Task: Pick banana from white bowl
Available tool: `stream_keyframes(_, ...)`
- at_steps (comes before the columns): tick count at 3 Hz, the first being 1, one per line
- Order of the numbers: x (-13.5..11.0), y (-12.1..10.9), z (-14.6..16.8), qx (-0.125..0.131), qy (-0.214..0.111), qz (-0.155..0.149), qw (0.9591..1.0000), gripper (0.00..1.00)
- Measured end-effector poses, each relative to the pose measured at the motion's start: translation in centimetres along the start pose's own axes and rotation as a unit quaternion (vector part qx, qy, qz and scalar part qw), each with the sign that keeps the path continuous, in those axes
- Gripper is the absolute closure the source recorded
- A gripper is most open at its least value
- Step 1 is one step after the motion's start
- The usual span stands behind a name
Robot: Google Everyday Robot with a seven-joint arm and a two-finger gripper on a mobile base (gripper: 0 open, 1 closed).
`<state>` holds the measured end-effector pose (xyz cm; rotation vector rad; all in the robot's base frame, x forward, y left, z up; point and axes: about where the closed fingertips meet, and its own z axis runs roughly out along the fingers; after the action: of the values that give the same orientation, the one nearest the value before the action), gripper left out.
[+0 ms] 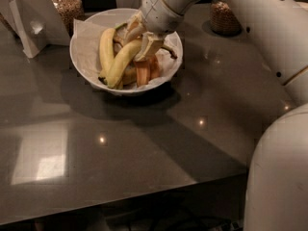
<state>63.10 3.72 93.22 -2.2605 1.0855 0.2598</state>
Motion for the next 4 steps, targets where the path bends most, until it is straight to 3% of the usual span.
stream_keyframes(1,-0.4,0.2,0.3,-0.003,-0.004,-0.002,1.0000,0.95)
stream_keyframes(2,-0.9,0.2,0.2,-0.002,-0.007,-0.007,1.0000,1.00)
stream_keyframes(4,-3.5,-0.4,-3.5,-0.001,0.003,-0.031,0.9995,1.00)
